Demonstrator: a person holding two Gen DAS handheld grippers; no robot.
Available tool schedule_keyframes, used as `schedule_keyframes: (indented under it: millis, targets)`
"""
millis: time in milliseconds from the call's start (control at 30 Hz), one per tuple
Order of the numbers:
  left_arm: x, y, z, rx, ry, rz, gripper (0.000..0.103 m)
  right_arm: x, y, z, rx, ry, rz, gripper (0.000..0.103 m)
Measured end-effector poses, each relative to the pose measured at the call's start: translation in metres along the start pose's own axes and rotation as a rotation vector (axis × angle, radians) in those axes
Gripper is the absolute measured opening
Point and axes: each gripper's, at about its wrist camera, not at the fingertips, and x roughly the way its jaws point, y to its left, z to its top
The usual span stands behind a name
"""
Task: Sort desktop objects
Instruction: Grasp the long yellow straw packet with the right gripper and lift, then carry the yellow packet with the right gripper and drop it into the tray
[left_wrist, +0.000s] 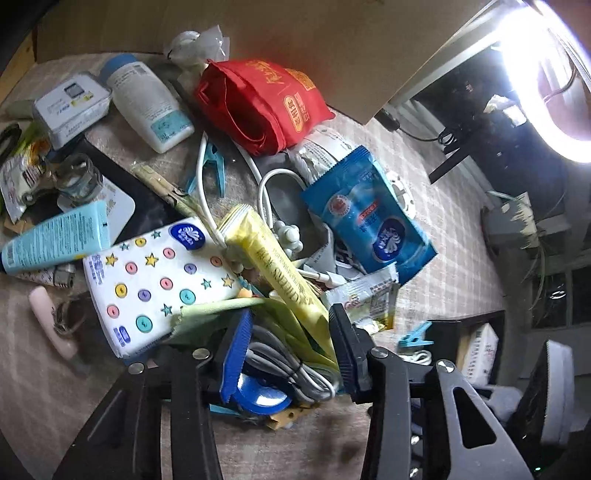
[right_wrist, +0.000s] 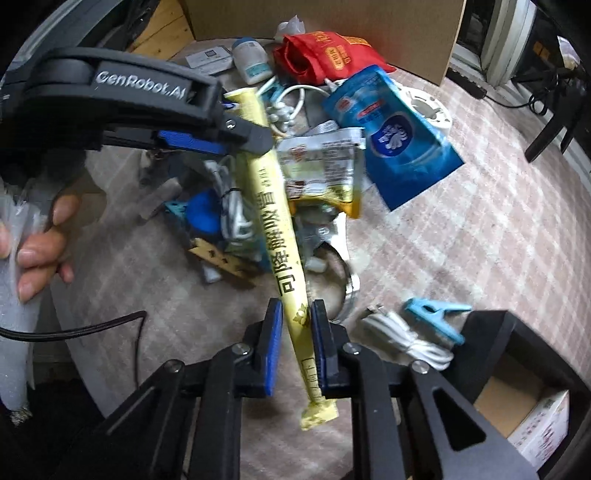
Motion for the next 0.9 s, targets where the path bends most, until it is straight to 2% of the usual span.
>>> schedule_keyframes:
  millis: [67, 133, 200, 300, 367, 433, 467, 500, 567, 700, 767, 800, 900]
  targets:
    - [-0.004, 0.001, -0.004, -0.014, 0.003, -0.042, 0.040, -0.005, 0.001, -0.004, 0.030, -0.011, 0.015, 0.012]
    - [-0.008, -0.001, -0.010, -0.022, 0.008, -0.065, 0.045, -0.010, 0.004, -0.008, 0.046, -0.018, 0.029, 0.012]
    - [-0.009, -0.007, -0.016, -0.001, 0.013, -0.070, 0.054, -0.014, 0.009, -0.012, 0.045, -0.020, 0.046, 0.012]
    - [-0.009, -0.014, -0.025, 0.001, 0.029, -0.106, 0.053, -0.020, 0.018, -0.021, 0.054, -0.028, 0.055, 0.012]
    - [-0.010, -0.022, -0.032, 0.028, 0.029, -0.102, 0.053, -0.025, 0.021, -0.027, 0.069, -0.039, 0.071, 0.012]
    - [-0.010, -0.032, -0.038, 0.056, 0.036, -0.100, 0.047, -0.033, 0.023, -0.035, 0.080, -0.055, 0.067, 0.012]
    - [-0.010, -0.036, -0.040, 0.071, 0.042, -0.102, 0.040, -0.036, 0.022, -0.039, 0.089, -0.062, 0.063, 0.012]
    - [-0.011, -0.041, -0.043, 0.087, 0.044, -0.099, 0.036, -0.040, 0.022, -0.043, 0.099, -0.070, 0.057, 0.012]
    - [-0.013, -0.054, -0.048, 0.128, 0.039, -0.090, 0.036, -0.049, 0.018, -0.054, 0.130, -0.088, 0.034, 0.012]
    - [-0.013, -0.084, -0.062, 0.216, 0.059, -0.105, 0.022, -0.068, 0.006, -0.082, 0.207, -0.114, 0.012, 0.012]
    - [-0.009, -0.104, -0.071, 0.267, 0.077, -0.116, 0.022, -0.075, 0.003, -0.095, 0.246, -0.125, 0.001, 0.012]
    - [-0.006, -0.114, -0.076, 0.288, 0.087, -0.124, 0.022, -0.071, 0.013, -0.099, 0.267, -0.132, -0.007, 0.012]
    - [0.004, -0.146, -0.090, 0.354, 0.119, -0.151, 0.022, -0.085, 0.000, -0.124, 0.346, -0.143, -0.030, 0.012]
